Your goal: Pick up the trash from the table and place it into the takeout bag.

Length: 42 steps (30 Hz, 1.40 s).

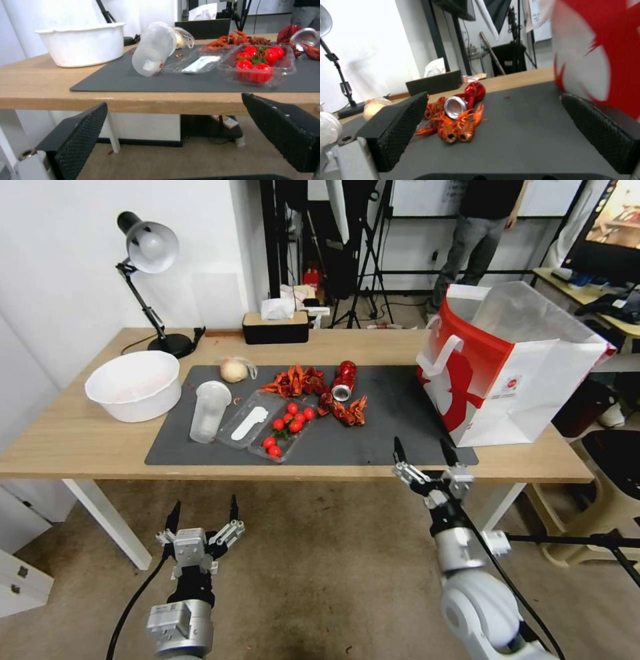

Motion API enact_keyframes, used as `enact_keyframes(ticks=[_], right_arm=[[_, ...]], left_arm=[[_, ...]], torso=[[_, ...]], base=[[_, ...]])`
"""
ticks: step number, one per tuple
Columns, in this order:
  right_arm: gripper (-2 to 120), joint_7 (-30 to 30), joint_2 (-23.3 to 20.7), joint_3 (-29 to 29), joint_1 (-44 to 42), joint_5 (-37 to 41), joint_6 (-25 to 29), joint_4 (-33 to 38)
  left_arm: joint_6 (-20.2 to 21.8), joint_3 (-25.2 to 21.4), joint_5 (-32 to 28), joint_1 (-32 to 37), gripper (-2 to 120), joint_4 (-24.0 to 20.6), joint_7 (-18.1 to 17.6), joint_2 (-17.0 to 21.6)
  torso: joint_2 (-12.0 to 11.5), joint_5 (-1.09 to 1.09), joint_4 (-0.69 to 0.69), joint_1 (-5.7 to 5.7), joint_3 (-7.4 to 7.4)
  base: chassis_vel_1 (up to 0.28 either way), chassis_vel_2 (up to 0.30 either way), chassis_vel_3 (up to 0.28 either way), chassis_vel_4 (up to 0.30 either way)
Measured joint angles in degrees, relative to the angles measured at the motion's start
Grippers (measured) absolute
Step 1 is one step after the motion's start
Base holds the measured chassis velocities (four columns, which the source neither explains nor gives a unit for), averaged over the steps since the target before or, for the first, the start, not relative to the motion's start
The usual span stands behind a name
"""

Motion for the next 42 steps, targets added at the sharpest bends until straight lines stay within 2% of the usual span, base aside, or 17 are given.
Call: enact_keyframes(ticks=[2, 7, 14, 15, 19, 28, 37, 42], right_arm=[[100, 1.64, 0.3, -1.78, 3.82, 0.77, -3.26, -1.33], [100, 3.49, 0.88, -4.25, 8.97, 1.16, -6.22, -3.72], [100, 9.23, 2.8, -11.0, 22.25, 5.1, -15.06, -8.82], [100, 9.23, 2.8, -11.0, 22.25, 5.1, -15.06, -8.82], [100, 12.82, 4.25, -15.7, 30.84, 7.69, -18.61, -14.28], [100, 16.1, 6.2, -18.18, 36.41, 9.12, -20.73, -19.23], [100, 21.85, 10.14, -19.74, 43.3, 10.23, -24.28, -27.95], [100, 26.23, 11.66, -20.89, 47.73, 15.54, -26.77, -32.92]], left_arm=[[-0.04, 0.04, 0.0, 0.11, 100, -0.04, -0.02, -0.16], [-0.05, 0.04, 0.01, 0.27, 100, -0.25, -0.03, -0.24], [-0.07, -0.22, 0.24, 0.56, 100, -0.27, -0.05, -0.25], [-0.07, -0.22, 0.24, 0.56, 100, -0.27, -0.05, -0.25], [-0.04, -1.23, 0.25, 0.48, 100, -0.44, -0.08, -0.13], [0.02, -1.62, 0.2, 0.16, 100, -0.11, -0.08, -0.21], [0.19, -1.59, 0.17, -0.55, 100, 0.36, -0.05, -0.28], [0.18, -1.37, 0.34, -0.59, 100, 0.64, 0.26, -0.31]], torso=[[0.0, -0.01, -0.01, 0.0, 0.0], [0.0, 0.0, -0.02, 0.01, 0.01], [-0.01, 0.0, 0.0, 0.01, 0.01], [-0.01, 0.0, 0.0, 0.01, 0.01], [-0.01, -0.01, 0.0, 0.01, 0.01], [0.0, 0.0, -0.01, 0.0, 0.01], [-0.01, 0.0, -0.01, 0.01, 0.01], [0.0, 0.0, 0.0, 0.01, 0.0]], base=[[0.0, 0.0, 0.0, 0.0], [0.0, 0.0, 0.0, 0.0], [0.0, 0.0, 0.0, 0.0], [0.0, 0.0, 0.0, 0.0], [0.0, 0.0, 0.0, 0.0], [0.0, 0.0, 0.0, 0.0], [0.0, 0.0, 0.0, 0.0], [0.0, 0.0, 0.0, 0.0]])
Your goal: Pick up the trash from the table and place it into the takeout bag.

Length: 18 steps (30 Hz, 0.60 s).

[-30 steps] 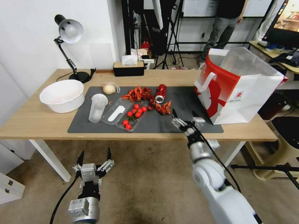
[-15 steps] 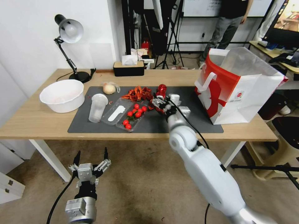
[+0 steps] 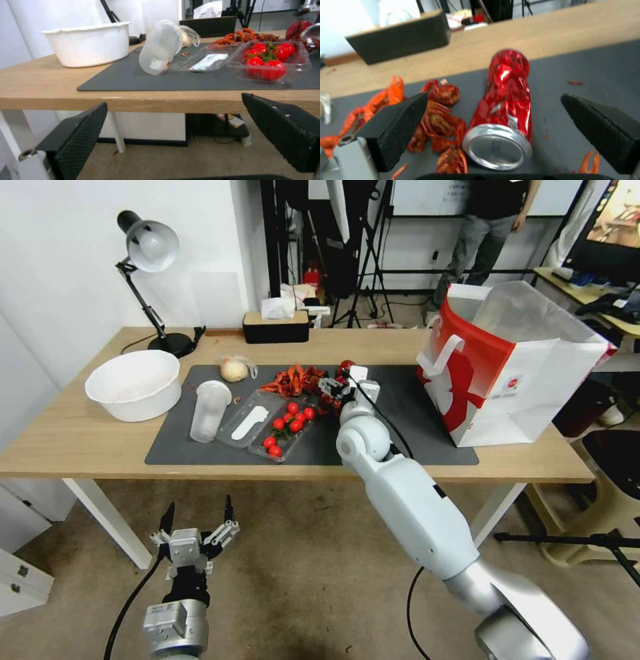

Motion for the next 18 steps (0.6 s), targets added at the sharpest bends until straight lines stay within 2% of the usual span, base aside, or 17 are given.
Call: enact_keyframes(ticks=[6, 18], right_arm=[[100, 1.1, 0.33, -0.26, 1.67, 3.69, -3.77, -2.48], [100, 1.52, 2.15, -0.25, 2.92, 4.46, -5.32, -5.57]], left_arm=[[-0.02, -0.15, -0.31, -0.2, 100, 0.0, -0.08, 0.36], [-0.13, -0.11, -0.74, -0.73, 100, 0.69, -0.16, 0.51]], torso=[[0.0, 0.01, -0.01, -0.01, 0.0], [0.0, 0.0, 0.0, -0.01, 0.0]], base=[[0.0, 0.0, 0.0, 0.0], [0.0, 0.0, 0.0, 0.0]])
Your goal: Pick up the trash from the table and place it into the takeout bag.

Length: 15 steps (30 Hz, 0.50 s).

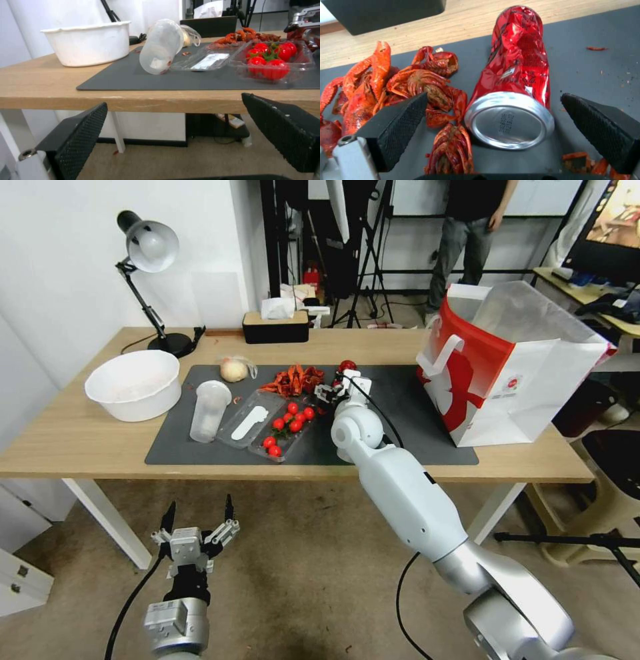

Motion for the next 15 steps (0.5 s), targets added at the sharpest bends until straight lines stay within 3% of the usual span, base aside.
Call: enact_keyframes(ticks=[4, 12, 14, 15], right_arm=[[100, 0.19, 0.1, 0.12, 0.0, 0.0, -0.03, -0.19], [81, 0.87, -0.07, 0.59, -0.25, 0.77, 0.01, -0.18], [68, 1.07, -0.36, 0.81, -0.42, 1.19, 0.0, -0.14], [68, 1.07, -0.36, 0.81, -0.42, 1.19, 0.0, -0.14]], left_arm=[[-0.01, -0.06, -0.21, -0.16, 100, 0.14, -0.01, 0.11], [-0.02, 0.24, -0.28, -0.66, 100, 0.47, -0.04, 0.01], [-0.02, 0.28, -0.27, -0.76, 100, 0.47, -0.05, 0.09], [-0.02, 0.28, -0.27, -0.76, 100, 0.47, -0.05, 0.09]], torso=[[0.0, 0.0, 0.0, 0.0, 0.0], [0.0, 0.0, 0.0, 0.0, 0.0], [0.0, 0.01, -0.01, 0.0, 0.0], [0.0, 0.01, -0.01, 0.0, 0.0]], base=[[0.0, 0.0, 0.0, 0.0], [0.0, 0.0, 0.0, 0.0], [0.0, 0.0, 0.0, 0.0], [0.0, 0.0, 0.0, 0.0]])
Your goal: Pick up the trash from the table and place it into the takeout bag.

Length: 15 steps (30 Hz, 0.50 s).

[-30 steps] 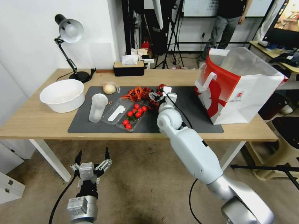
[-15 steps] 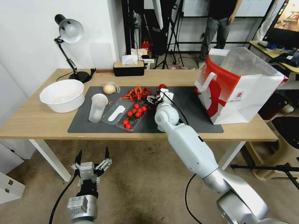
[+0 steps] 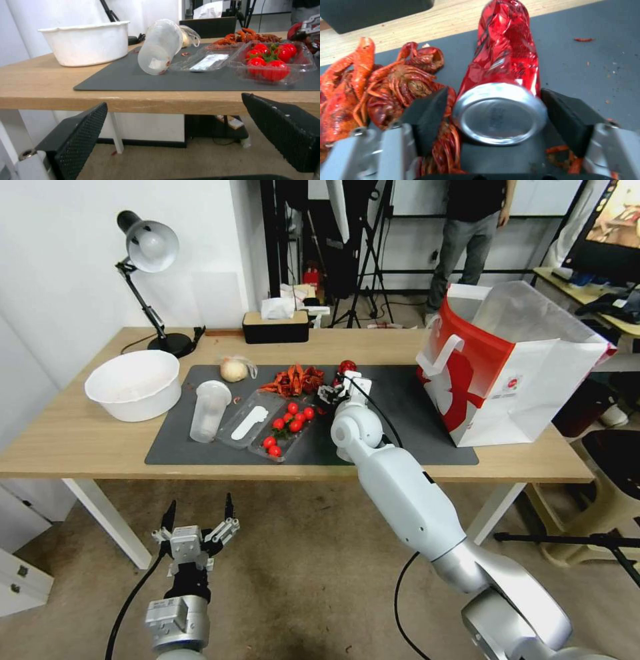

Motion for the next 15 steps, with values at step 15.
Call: enact_keyframes(ticks=[15], right_arm=[[54, 0.09, -0.53, 1.35, -0.32, -1.33, 0.31, 3.51]], left_arm=[[-0.12, -0.09, 0.03, 0.18, 100, -0.23, -0.03, -0.07]], torso=[[0.0, 0.0, 0.01, 0.0, 0.0]], base=[[0.0, 0.0, 0.0, 0.0]])
